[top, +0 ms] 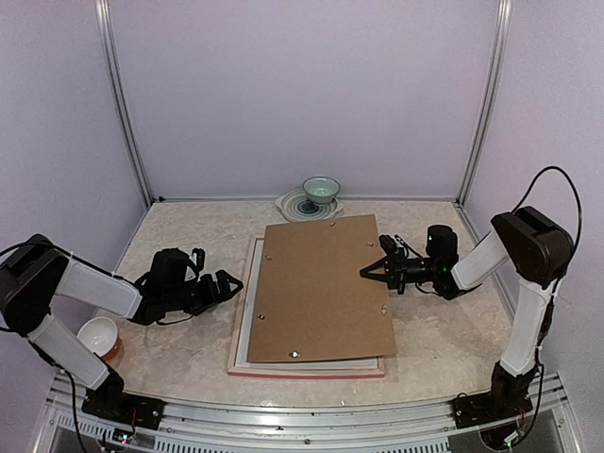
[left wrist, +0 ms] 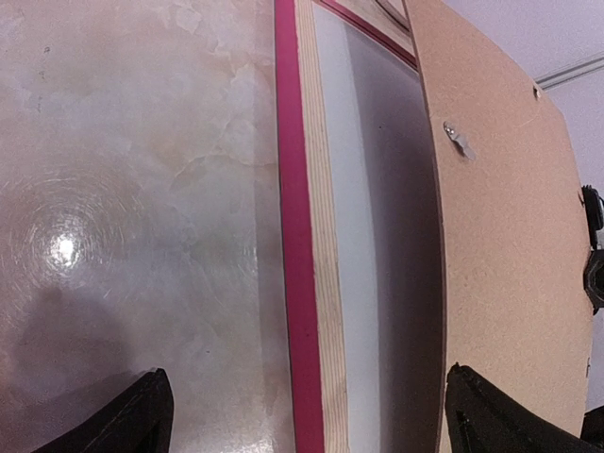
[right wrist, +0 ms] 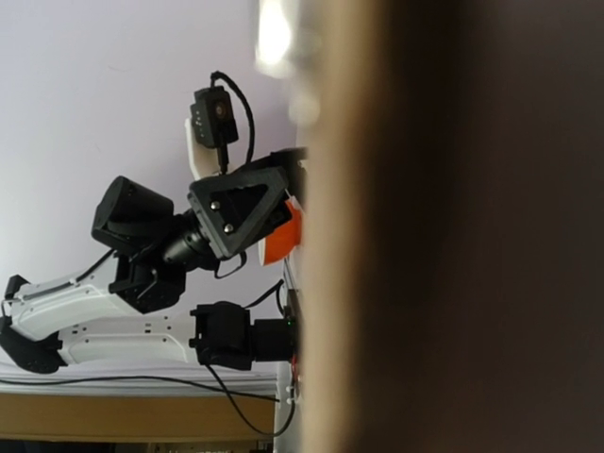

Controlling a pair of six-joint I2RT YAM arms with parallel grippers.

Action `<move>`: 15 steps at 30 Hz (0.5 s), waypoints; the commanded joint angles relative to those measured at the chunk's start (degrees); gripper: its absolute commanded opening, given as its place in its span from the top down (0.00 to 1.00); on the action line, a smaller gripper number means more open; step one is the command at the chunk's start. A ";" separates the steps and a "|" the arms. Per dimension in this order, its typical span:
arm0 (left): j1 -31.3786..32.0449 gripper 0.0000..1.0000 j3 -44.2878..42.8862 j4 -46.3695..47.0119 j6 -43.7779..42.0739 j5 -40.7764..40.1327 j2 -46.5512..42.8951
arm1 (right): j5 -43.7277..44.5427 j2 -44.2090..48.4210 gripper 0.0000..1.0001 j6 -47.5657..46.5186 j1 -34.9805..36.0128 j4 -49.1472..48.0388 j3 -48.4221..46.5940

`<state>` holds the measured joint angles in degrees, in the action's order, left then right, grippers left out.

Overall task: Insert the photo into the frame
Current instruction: Place the backboard on the frame body.

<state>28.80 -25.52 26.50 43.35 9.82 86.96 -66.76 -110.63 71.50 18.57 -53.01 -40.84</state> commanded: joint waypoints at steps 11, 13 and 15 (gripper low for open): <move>-0.01 0.01 0.97 1.51 0.39 0.19 -0.32 | 0.12 -3.77 1.00 1.89 1.74 -6.39 -2.13; -0.01 0.01 1.08 1.70 0.39 0.22 -0.13 | 0.12 -4.57 1.00 2.60 1.74 -7.53 -2.11; 0.02 0.01 1.29 1.83 0.41 0.28 0.04 | 0.05 -5.28 1.00 3.45 1.88 -8.79 -2.12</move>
<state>28.80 -25.17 26.57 43.53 9.82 86.96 -66.17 -114.69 73.36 19.77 -55.42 -41.47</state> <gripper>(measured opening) 0.989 0.008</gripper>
